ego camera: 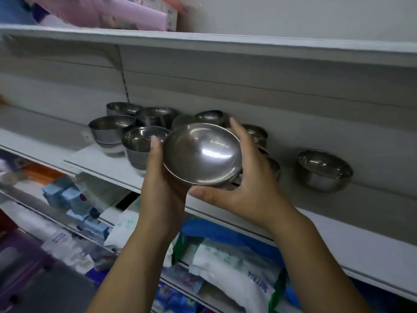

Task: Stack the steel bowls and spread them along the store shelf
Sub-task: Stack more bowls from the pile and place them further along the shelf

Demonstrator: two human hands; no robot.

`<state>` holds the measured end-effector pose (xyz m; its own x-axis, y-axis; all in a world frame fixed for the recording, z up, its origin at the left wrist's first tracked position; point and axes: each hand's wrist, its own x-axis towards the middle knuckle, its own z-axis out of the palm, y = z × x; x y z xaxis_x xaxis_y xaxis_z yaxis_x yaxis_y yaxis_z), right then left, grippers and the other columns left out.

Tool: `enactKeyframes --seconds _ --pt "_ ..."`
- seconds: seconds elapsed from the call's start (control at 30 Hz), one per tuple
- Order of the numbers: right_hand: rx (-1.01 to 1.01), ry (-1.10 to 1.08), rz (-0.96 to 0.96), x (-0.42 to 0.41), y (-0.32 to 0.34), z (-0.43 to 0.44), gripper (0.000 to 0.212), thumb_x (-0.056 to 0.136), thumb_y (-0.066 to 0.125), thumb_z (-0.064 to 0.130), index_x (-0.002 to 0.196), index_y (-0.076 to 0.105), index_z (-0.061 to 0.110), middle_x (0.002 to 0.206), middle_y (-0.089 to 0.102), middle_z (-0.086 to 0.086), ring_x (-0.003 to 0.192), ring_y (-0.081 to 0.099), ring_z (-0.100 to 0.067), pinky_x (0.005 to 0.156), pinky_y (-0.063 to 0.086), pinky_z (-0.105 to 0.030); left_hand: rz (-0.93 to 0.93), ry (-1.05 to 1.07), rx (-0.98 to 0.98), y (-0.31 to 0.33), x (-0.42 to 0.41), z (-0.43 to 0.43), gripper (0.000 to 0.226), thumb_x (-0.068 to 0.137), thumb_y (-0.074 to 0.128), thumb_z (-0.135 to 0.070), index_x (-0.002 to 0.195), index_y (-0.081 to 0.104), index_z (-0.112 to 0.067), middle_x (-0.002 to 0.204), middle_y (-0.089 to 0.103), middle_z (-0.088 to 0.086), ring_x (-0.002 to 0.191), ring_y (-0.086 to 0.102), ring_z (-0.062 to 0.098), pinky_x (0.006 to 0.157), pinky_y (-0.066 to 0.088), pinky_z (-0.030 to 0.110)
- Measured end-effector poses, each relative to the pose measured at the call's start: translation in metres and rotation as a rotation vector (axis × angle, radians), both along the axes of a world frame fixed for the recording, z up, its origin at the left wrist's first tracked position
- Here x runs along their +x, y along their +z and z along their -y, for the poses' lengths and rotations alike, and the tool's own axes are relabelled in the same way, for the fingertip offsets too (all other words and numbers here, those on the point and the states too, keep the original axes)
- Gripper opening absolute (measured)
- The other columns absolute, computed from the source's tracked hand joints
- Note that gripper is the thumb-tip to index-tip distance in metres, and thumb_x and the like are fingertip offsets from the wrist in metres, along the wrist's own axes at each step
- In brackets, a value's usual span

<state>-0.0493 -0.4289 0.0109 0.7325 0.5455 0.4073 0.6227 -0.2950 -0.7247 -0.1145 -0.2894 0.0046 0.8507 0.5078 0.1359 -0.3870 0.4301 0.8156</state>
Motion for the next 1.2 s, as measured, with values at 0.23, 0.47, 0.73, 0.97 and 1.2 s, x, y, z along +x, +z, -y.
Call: enactKeyframes --seconds 0.23,0.47,0.73,0.97,1.2 --pt "-0.108 0.04 0.072 0.006 0.001 -0.042 0.114 0.065 0.052 0.092 0.16 0.014 0.04 0.163 0.025 0.02 0.148 0.025 0.003 0.116 0.029 -0.022 -0.056 -0.075 -0.03 -0.006 0.0 -0.055 0.057 0.102 0.033 -0.059 0.111 0.075 -0.022 0.114 0.076 0.008 0.107 0.073 0.026 0.086 0.059 0.044" --pt "0.071 -0.415 0.172 0.052 0.01 -0.009 0.03 0.091 0.066 0.052 0.108 0.071 0.028 0.111 0.066 0.014 0.098 0.058 0.009 0.083 0.04 -0.001 -0.146 -0.092 -0.099 -0.013 0.01 -0.065 0.048 0.099 0.043 -0.059 0.099 0.078 -0.028 0.109 0.078 0.002 0.1 0.075 0.023 0.095 0.054 0.058" --pt "-0.477 -0.587 -0.219 0.1 0.023 0.007 0.069 0.09 0.039 0.08 0.099 0.07 0.019 0.107 0.064 0.0 0.095 0.055 -0.02 0.083 0.042 -0.032 -0.172 -0.157 -0.051 -0.017 0.02 -0.054 0.042 0.099 0.045 -0.057 0.103 0.074 -0.026 0.098 0.079 -0.001 0.092 0.077 0.017 0.08 0.057 0.04" --pt "-0.439 -0.571 -0.245 0.088 0.026 0.006 0.066 0.086 0.043 0.083 0.11 0.068 0.026 0.119 0.065 0.002 0.103 0.059 -0.019 0.086 0.047 -0.033 -0.214 -0.232 -0.038 -0.019 0.022 -0.048 0.051 0.097 0.044 -0.06 0.119 0.071 -0.023 0.104 0.078 0.001 0.097 0.076 0.021 0.1 0.05 0.061" --pt "-0.221 -0.183 -0.152 0.024 0.016 0.026 0.04 0.073 0.068 0.061 0.097 0.079 0.033 0.097 0.075 0.02 0.094 0.065 0.009 0.077 0.045 -0.005 -0.218 -0.251 -0.023 -0.026 0.023 -0.052 0.049 0.097 0.043 -0.061 0.109 0.074 -0.025 0.101 0.078 0.001 0.096 0.076 0.021 0.089 0.054 0.05"
